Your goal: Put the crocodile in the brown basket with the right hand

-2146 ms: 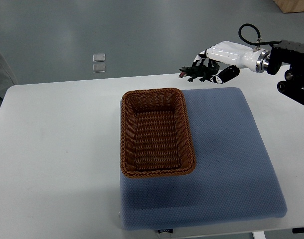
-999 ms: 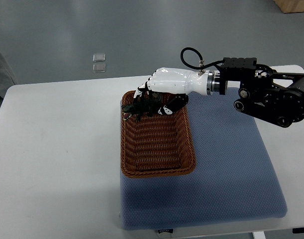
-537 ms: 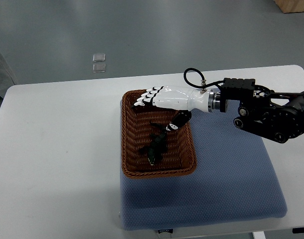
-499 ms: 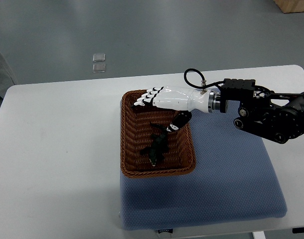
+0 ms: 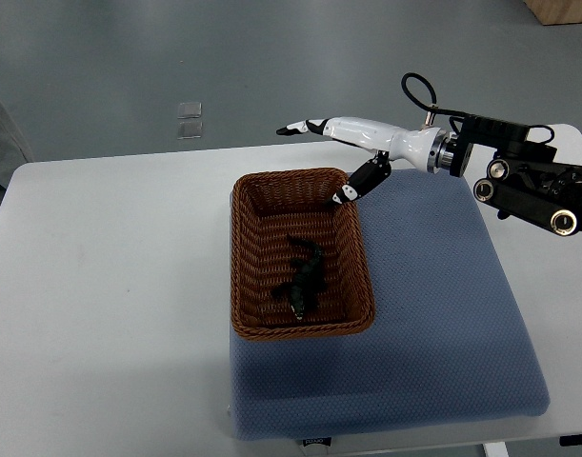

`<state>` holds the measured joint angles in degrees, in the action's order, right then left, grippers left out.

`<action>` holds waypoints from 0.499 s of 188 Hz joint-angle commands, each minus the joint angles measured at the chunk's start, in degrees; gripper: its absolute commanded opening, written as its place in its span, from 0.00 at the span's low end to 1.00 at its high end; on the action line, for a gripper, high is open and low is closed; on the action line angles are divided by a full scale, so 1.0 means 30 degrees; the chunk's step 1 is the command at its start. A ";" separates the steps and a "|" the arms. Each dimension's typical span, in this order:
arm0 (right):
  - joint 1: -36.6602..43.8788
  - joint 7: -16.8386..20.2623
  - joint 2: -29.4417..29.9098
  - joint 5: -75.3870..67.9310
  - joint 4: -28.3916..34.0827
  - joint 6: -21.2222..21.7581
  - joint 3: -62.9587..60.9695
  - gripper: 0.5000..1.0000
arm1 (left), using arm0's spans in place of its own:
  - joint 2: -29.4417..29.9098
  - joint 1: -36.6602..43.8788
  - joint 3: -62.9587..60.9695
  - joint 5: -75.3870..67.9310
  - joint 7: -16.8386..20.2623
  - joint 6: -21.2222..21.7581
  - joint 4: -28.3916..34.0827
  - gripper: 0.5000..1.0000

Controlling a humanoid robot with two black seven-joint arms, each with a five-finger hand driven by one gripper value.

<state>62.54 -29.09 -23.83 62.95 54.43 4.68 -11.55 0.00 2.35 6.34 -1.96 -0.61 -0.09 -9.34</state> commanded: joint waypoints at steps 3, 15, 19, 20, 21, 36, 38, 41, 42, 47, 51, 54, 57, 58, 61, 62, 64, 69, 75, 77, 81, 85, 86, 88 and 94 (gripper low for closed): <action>-0.0076 0.1055 -0.0027 -0.4693 -0.0976 0.1047 -0.0778 0.86 | 0.0000 -0.0022 -0.0005 0.0008 0.0000 0.0000 -0.0022 1.00; -0.0105 0.1641 -0.0056 -0.7652 -0.1327 0.1281 -0.0807 0.86 | 0.0000 0.0007 0.0024 -0.0021 0.0000 0.0000 0.0008 1.00; -0.0105 0.1729 -0.0115 -0.8649 -0.1356 0.1340 -0.0807 0.86 | 0.0000 0.0007 -0.0005 -0.0021 0.0000 0.0000 -0.0022 1.00; -0.0134 0.1758 -0.0144 -0.9171 -0.1356 0.1398 -0.0807 0.86 | 0.0000 0.0007 -0.0005 -0.0021 0.0000 0.0000 0.0007 1.00; -0.0135 0.1758 -0.0144 -0.9176 -0.1356 0.1398 -0.0807 0.86 | 0.0000 0.0007 -0.0005 -0.0021 0.0000 0.0000 0.0008 1.00; -0.0574 0.1846 -0.0788 -1.2604 -0.1356 0.1867 -0.0749 0.86 | 0.0000 0.0007 -0.0005 0.0008 0.0000 0.0000 0.0008 1.00; -0.0691 0.1846 -0.0876 -1.3131 -0.1386 0.1984 -0.0749 0.86 | 0.0000 -0.0022 0.0024 -0.0021 0.0000 0.0000 0.0008 1.00; -0.0866 0.1904 -0.0993 -1.4093 -0.1415 0.2246 -0.0720 0.86 | 0.0000 0.0007 -0.0005 0.0008 0.0000 0.0000 0.0008 1.00; -0.0867 0.1904 -0.0993 -1.4098 -0.1415 0.2248 -0.0719 0.86 | 0.0000 0.0007 -0.0005 0.0008 0.0000 0.0000 0.0008 1.00; -0.1101 0.2109 -0.1110 -1.5588 -0.1503 0.2715 -0.0719 0.86 | 0.0000 0.0007 -0.0005 -0.0021 0.0000 0.0000 0.0008 1.00; -0.1218 0.2343 -0.1140 -1.6612 -0.1619 0.3008 -0.0749 0.86 | 0.0000 -0.0022 -0.0005 -0.0021 0.0000 0.0000 0.0008 1.00; -0.1248 0.2490 -0.1169 -1.7115 -0.1679 0.3185 -0.0749 0.86 | 0.0000 -0.0022 -0.0005 -0.0021 0.0000 0.0000 0.0008 1.00; -0.1394 0.2753 -0.1227 -1.8165 -0.1795 0.3506 -0.0749 0.86 | 0.0000 0.0007 0.0024 0.0008 0.0000 0.0000 0.0007 1.00; -0.1394 0.2754 -0.1228 -1.8170 -0.1796 0.3508 -0.0749 0.86 | 0.0000 0.0007 0.0024 0.0008 0.0000 0.0000 0.0008 1.00; -0.1453 0.2901 -0.1257 -1.8727 -0.1854 0.3654 -0.0749 0.86 | 0.0000 0.0007 -0.0005 0.0008 0.0000 0.0000 0.0008 1.00; -0.1540 0.3075 -0.1315 -1.9249 -0.1912 0.3799 -0.0749 0.86 | 0.0000 0.0007 -0.0005 0.0008 0.0000 0.0000 0.0008 1.00; -0.1599 0.3250 -0.1374 -1.9776 -0.2000 0.3975 -0.0749 0.86 | 0.0000 0.0007 -0.0005 0.0008 0.0000 0.0000 0.0008 1.00; -0.1805 0.3604 -0.1491 -2.0807 -0.2118 0.4240 -0.0719 0.86 | 0.0000 0.0007 -0.0005 0.0008 0.0000 0.0000 -0.0022 1.00; -0.2126 0.4363 -0.1638 -2.2736 -0.2468 0.4795 -0.0720 0.86 | 0.0000 0.0007 -0.0005 -0.0021 0.0000 0.0000 -0.0022 1.00; -0.2214 0.4568 -0.1609 -2.3175 -0.2557 0.4913 -0.0719 0.86 | 0.0000 -0.0022 -0.0005 0.0008 0.0000 0.0000 -0.0022 1.00; -0.2361 0.4951 -0.1609 -2.3942 -0.2763 0.5090 -0.0719 0.86 | 0.0000 -0.0022 -0.0005 0.0008 0.0000 0.0000 0.0008 1.00; -0.2478 0.5332 -0.1579 -2.4557 -0.2938 0.5236 -0.0690 0.86 | 0.0000 -0.0022 -0.0005 0.0008 0.0000 0.0000 0.0008 1.00; -0.2478 0.5332 -0.1579 -2.4557 -0.2938 0.5236 -0.0690 0.86 | 0.0000 -0.0022 -0.0005 0.0008 0.0000 0.0000 0.0008 1.00; -0.2508 0.5508 -0.1550 -2.4850 -0.3026 0.5265 -0.0690 0.86 | 0.0000 -0.0022 -0.0005 -0.0021 0.0000 0.0000 0.0008 1.00; -0.2625 0.6006 -0.1491 -2.5641 -0.3290 0.5324 -0.0690 0.86 | 0.0000 0.0007 -0.0005 0.0008 0.0000 0.0000 0.0008 1.00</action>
<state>56.16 -15.75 -28.43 -4.85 46.86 18.83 -13.70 0.00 2.33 6.34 -1.96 -0.61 -0.09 -9.34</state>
